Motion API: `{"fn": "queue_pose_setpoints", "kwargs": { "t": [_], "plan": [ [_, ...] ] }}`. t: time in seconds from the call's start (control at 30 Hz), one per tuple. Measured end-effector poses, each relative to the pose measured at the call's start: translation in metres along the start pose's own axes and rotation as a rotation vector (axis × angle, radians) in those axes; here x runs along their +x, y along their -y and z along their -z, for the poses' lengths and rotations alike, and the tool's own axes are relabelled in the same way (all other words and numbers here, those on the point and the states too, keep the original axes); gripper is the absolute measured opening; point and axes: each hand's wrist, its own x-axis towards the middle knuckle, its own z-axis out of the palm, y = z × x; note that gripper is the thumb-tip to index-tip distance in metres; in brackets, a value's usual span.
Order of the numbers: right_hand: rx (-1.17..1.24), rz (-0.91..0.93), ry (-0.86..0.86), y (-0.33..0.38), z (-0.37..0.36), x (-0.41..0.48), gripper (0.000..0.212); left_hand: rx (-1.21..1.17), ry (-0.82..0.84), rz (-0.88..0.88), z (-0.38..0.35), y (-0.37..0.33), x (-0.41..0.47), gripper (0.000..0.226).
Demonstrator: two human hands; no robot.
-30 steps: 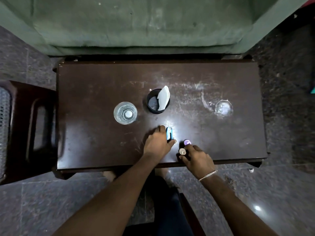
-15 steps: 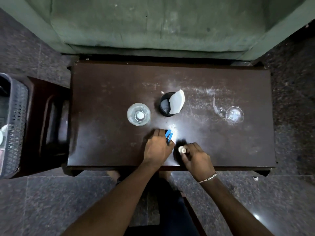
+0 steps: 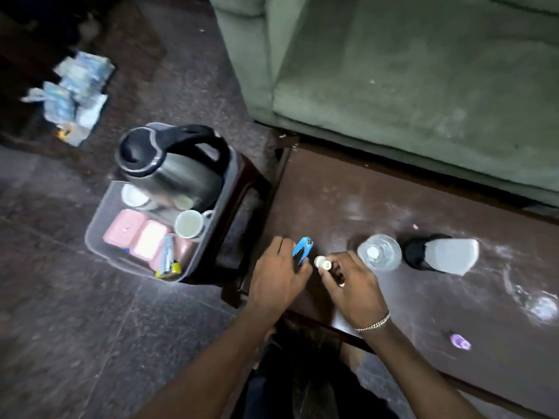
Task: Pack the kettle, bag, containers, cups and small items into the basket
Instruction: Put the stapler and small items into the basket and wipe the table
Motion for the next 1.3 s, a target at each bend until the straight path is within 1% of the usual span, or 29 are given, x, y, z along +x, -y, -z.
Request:
{"fn": "queue_pose_setpoints", "kwargs": {
  "t": [0.2,0.27,0.4,0.5,0.57,0.67,0.83,1.07,1.17,1.3],
  "plan": [
    [0.045,0.081,0.065,0.079,-0.045,0.033,0.013,-0.034,-0.114,0.081,0.068,0.065,0.007,0.031],
    [0.070,0.105,0.078,0.100,-0.055,0.041,0.013,-0.024,-0.147,0.089,0.086,0.082,0.009,0.031],
    [0.141,0.167,0.121,0.149,-0.088,0.056,0.013,0.019,-0.196,0.165,0.127,0.128,0.011,0.037],
    [0.184,0.204,0.176,0.183,-0.114,0.068,0.013,0.001,-0.262,0.194,0.154,0.168,0.012,0.031],
    [0.181,0.234,0.208,0.203,-0.131,0.075,0.015,0.001,-0.267,0.232,0.169,0.193,0.015,0.033],
    [0.087,0.305,0.255,0.229,-0.158,0.089,0.019,0.031,-0.262,0.292,0.184,0.231,0.020,0.035],
    [-0.148,0.396,0.332,0.261,-0.202,0.108,0.022,0.125,-0.227,0.392,0.192,0.282,0.027,0.026],
    [-0.372,0.432,0.408,0.274,-0.237,0.115,0.038,0.188,-0.158,0.407,0.191,0.305,0.034,0.032],
    [-0.401,0.428,0.429,0.273,-0.243,0.114,0.039,0.196,-0.129,0.407,0.189,0.307,0.036,0.033],
    [-0.413,0.421,0.425,0.272,-0.244,0.112,0.036,0.207,-0.136,0.405,0.188,0.306,0.034,0.035]
  ]
}}
